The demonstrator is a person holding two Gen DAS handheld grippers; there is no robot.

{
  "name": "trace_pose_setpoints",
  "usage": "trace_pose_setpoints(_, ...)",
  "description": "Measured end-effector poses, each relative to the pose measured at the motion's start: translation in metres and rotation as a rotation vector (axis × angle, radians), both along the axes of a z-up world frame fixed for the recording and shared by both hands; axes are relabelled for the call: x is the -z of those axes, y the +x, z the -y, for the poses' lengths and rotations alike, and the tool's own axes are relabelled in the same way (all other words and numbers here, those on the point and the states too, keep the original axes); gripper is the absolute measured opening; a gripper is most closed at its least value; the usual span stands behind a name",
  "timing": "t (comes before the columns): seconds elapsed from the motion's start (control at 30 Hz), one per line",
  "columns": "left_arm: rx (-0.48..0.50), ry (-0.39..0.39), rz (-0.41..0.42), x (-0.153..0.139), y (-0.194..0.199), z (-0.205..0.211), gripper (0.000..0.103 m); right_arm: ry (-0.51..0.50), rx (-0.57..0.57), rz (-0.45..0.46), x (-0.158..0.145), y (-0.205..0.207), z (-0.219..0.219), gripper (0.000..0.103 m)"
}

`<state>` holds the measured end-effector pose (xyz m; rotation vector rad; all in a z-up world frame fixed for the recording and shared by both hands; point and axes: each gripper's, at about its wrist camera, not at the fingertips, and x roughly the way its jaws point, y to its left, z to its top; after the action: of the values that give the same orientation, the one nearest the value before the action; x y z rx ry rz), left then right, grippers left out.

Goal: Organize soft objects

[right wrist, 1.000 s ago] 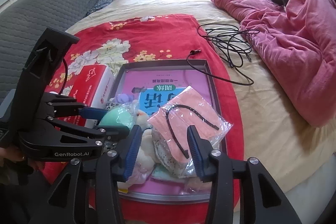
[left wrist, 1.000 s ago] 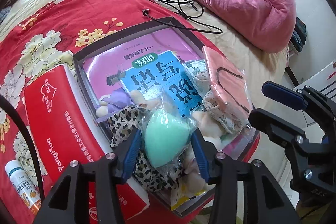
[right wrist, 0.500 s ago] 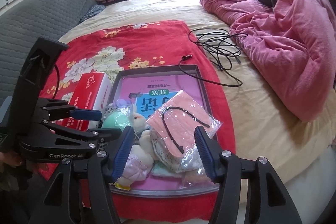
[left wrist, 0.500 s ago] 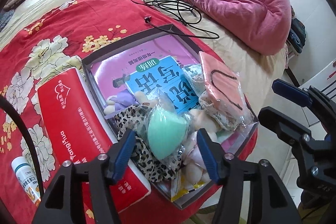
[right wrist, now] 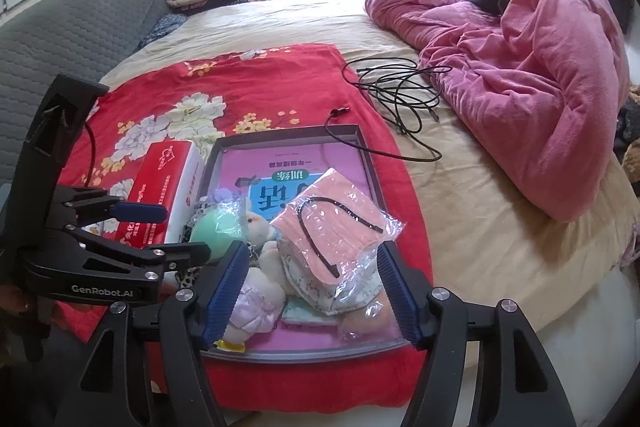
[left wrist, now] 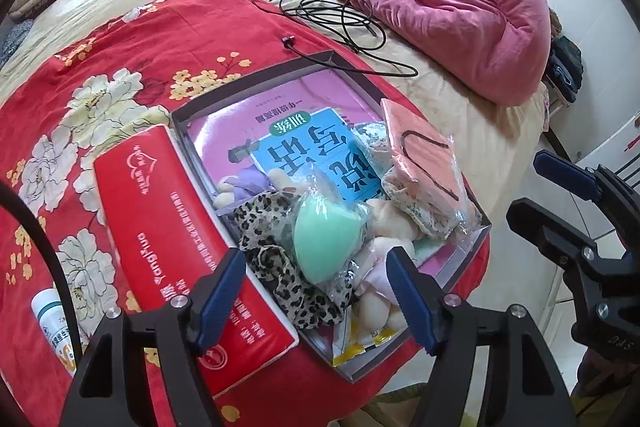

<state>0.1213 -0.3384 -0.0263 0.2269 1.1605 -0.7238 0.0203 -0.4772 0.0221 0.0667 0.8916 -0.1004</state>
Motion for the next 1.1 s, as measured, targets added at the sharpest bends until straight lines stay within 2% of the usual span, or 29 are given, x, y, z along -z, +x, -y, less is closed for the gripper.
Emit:
trace_pose_setpoints(0.27,-0.041,-0.035,0.040,-0.024,-0.008,-0.016,0.085,-0.018,0.036,0.018,-0.006,-0.005,-0.007,0.075)
trace_pose_setpoints(0.53,-0.090,-0.031,0.110,-0.045,-0.022,-0.041,0.086,-0.041,0.110,0.052,-0.014,-0.018,-0.021,0.076)
trace_pose_setpoints(1.1,-0.143,-0.024,0.154,-0.055,-0.058,-0.095,0.086,0.001,0.234,0.097,-0.029,-0.056,-0.051,0.078)
